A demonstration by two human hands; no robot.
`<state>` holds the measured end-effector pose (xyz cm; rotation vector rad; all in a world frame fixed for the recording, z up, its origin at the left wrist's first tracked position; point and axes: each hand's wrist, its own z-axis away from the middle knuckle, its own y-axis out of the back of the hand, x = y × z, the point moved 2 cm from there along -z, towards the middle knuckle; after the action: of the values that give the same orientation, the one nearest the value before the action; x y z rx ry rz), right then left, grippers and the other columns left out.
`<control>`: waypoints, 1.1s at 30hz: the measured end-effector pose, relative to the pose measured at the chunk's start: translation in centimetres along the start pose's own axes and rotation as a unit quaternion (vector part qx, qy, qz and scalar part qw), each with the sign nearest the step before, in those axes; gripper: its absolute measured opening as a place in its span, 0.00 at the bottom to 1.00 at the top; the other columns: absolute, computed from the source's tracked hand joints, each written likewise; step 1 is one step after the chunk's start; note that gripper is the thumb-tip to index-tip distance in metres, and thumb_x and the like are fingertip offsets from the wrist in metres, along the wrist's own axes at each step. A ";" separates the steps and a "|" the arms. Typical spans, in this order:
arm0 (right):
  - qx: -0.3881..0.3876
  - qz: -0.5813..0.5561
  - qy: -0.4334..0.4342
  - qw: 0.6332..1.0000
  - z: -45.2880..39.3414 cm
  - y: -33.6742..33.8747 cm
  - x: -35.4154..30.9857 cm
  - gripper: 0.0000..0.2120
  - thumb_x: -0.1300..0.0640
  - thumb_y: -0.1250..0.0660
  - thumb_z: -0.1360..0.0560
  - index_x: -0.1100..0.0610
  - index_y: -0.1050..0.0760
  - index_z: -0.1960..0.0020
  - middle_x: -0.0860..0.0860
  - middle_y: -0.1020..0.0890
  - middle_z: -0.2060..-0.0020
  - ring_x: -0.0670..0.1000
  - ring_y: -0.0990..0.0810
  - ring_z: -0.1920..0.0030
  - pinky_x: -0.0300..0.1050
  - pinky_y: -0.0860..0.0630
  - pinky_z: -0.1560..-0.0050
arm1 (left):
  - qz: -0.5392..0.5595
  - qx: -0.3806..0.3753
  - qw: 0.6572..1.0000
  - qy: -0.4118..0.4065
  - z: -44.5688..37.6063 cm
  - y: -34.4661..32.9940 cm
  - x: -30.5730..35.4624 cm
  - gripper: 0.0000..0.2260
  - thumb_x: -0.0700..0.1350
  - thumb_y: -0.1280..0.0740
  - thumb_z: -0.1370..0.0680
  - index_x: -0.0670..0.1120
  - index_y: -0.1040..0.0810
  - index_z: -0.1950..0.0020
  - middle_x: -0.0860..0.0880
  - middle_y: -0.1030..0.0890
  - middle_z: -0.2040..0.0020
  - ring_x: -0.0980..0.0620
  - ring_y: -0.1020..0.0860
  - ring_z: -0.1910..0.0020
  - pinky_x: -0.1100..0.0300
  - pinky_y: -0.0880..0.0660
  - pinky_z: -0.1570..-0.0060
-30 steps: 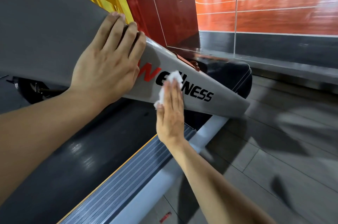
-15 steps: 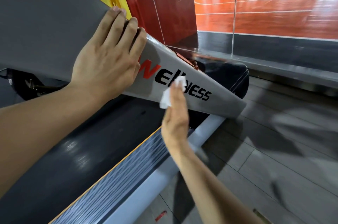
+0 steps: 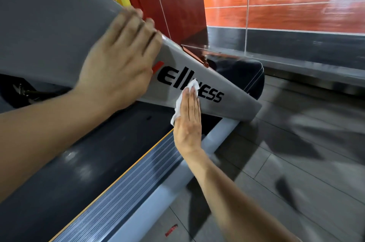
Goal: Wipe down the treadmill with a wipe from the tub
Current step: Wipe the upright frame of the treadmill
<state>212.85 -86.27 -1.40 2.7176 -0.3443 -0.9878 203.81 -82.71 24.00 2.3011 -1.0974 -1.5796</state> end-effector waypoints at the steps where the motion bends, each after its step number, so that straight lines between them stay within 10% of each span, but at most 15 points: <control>1: 0.005 0.000 -0.036 0.999 0.4 -0.3 0.8 0.36 0.72 0.43 0.22 0.61 0.56 0.19 0.58 0.51 0.19 0.53 0.52 0.18 0.56 0.45 0.20 | -0.003 -0.003 1.000 -0.021 -0.3 -0.8 1.2 0.24 0.41 0.48 0.19 0.33 0.37 0.24 0.31 0.35 0.25 0.30 0.39 0.24 0.40 0.52 0.21; 7: 0.036 -0.159 -0.329 0.930 -0.6 -0.8 6.5 0.37 0.75 0.50 0.20 0.52 0.56 0.17 0.46 0.55 0.18 0.42 0.57 0.19 0.52 0.50 0.19 | -0.021 -0.016 0.998 -0.051 -1.8 -4.4 5.4 0.26 0.42 0.50 0.18 0.33 0.39 0.22 0.32 0.36 0.23 0.31 0.39 0.23 0.39 0.50 0.21; 15: 0.019 -0.172 -0.028 0.985 -6.9 2.3 2.0 0.30 0.69 0.46 0.21 0.65 0.46 0.19 0.57 0.46 0.19 0.53 0.50 0.18 0.58 0.48 0.19 | -0.036 -0.038 0.998 -0.026 -2.2 -5.4 6.9 0.26 0.45 0.54 0.16 0.33 0.46 0.20 0.31 0.42 0.21 0.31 0.44 0.22 0.37 0.52 0.21; 21: 0.007 -0.169 -0.288 0.943 -7.5 2.6 12.4 0.30 0.57 0.52 0.21 0.60 0.42 0.20 0.54 0.40 0.20 0.52 0.44 0.19 0.53 0.48 0.20 | -0.022 -0.039 0.999 -0.004 -2.6 -5.6 7.8 0.26 0.44 0.55 0.16 0.34 0.46 0.20 0.30 0.42 0.21 0.31 0.44 0.21 0.39 0.51 0.21; 28: -0.050 -0.209 -0.090 0.973 -12.0 4.3 7.8 0.22 0.63 0.45 0.20 0.58 0.26 0.29 0.53 0.22 0.32 0.52 0.29 0.30 0.45 0.36 0.25 | -0.014 -0.033 0.999 -0.006 -2.8 -6.4 8.8 0.25 0.43 0.50 0.16 0.35 0.43 0.20 0.32 0.41 0.21 0.31 0.42 0.22 0.40 0.51 0.20; 33: -0.078 -0.178 -0.304 0.933 -10.3 3.7 16.6 0.25 0.56 0.51 0.20 0.57 0.28 0.26 0.51 0.26 0.28 0.50 0.32 0.26 0.45 0.40 0.23 | -0.021 -0.035 0.999 -0.011 -2.9 -6.4 9.0 0.26 0.44 0.50 0.16 0.35 0.43 0.20 0.32 0.40 0.21 0.31 0.43 0.22 0.40 0.51 0.20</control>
<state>231.43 -93.28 -2.58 2.3115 0.1402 -1.8678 210.96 -84.57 15.39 2.2816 -0.9891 -1.6353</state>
